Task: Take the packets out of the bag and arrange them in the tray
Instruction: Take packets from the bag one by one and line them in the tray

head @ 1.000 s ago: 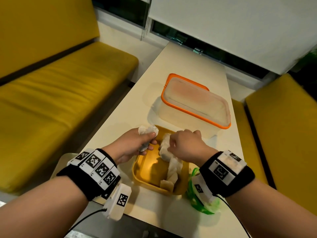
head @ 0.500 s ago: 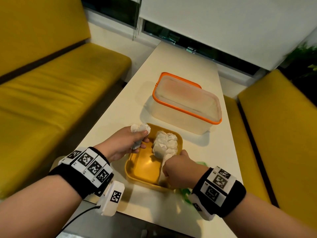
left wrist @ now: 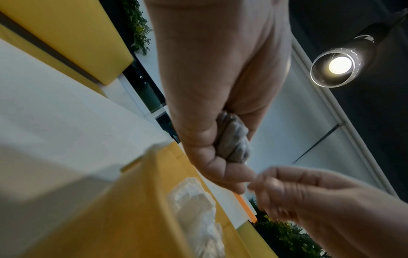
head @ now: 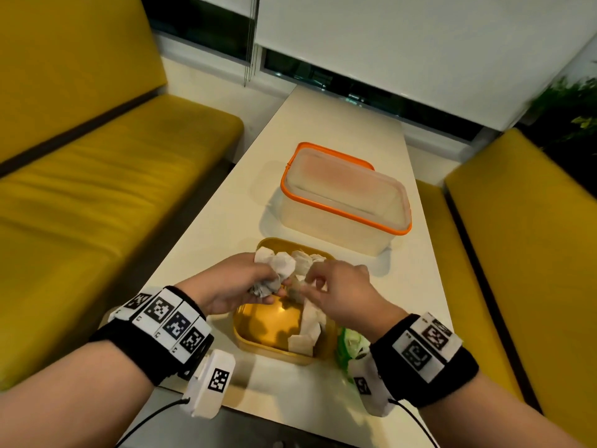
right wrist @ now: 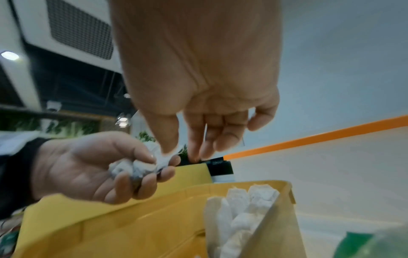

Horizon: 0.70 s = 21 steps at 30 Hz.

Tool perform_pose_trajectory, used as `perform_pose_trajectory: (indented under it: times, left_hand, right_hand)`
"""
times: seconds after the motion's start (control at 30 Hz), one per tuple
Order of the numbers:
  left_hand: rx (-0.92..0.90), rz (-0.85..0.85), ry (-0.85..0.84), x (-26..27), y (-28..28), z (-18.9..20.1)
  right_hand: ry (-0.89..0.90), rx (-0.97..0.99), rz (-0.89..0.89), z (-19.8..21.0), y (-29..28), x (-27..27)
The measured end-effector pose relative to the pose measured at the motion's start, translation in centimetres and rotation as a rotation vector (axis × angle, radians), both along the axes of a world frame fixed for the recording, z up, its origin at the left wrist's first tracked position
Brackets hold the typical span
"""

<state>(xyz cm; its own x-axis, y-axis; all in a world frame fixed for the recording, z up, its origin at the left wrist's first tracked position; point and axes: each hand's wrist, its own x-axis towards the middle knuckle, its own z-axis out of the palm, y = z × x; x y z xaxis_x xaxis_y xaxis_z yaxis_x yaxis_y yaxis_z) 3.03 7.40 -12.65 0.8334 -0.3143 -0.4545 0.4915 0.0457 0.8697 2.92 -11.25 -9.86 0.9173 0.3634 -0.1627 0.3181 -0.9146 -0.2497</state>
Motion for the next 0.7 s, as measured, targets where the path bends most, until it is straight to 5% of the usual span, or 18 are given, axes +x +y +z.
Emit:
perform_pose_trajectory:
  times: [0.13,0.27,0.5,0.7]
  left_hand:
    - [-0.013,-0.075,-0.037,-0.3,-1.3,-0.1]
    - [0.021,-0.056,-0.048,-0.2,-1.9,-0.4]
    - [0.023,0.243,0.027,0.5,-1.0,-0.1]
    - [-0.02,0.229,0.101,0.2,-0.6,-0.4]
  right_hand:
    - [0.012,0.4,-0.122,0.5,0.2,0.3]
    - [-0.047,0.436,-0.104,0.4,0.4,1.1]
    - [0.011,0.165,-0.032,-0.1,0.2,3.3]
    - [0.092,-0.077,0.06,-2.3,1.5,4.1]
